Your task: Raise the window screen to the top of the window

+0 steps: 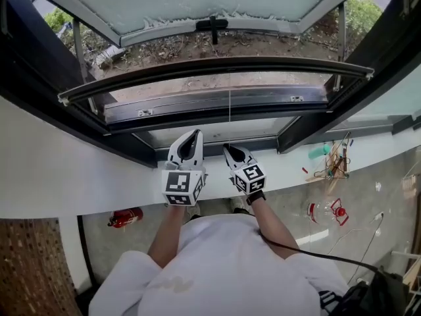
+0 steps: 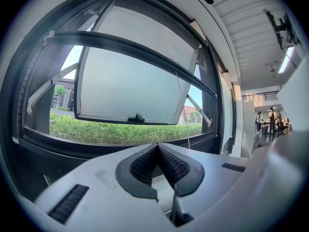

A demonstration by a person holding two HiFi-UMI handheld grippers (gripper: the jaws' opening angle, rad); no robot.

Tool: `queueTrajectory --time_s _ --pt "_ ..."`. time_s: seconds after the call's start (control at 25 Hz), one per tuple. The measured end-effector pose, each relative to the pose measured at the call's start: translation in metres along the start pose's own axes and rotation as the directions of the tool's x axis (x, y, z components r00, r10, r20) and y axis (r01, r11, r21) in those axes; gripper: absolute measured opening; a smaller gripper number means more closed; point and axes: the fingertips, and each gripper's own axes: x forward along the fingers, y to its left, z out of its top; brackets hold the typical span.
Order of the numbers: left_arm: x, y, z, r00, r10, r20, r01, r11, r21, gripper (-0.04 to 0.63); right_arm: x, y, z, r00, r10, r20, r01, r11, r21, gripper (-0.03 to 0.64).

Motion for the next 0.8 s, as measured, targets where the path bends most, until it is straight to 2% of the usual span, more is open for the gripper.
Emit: queueTrajectory --time_s 0.8 --pt "0.0 -0.002 0.012 0.999 -0.016 0.028 0.016 1.0 0.004 0.002 -0.008 0.012 0.06 0.992 -0.008 0.126 0.017 0.998 -0.065 0.0"
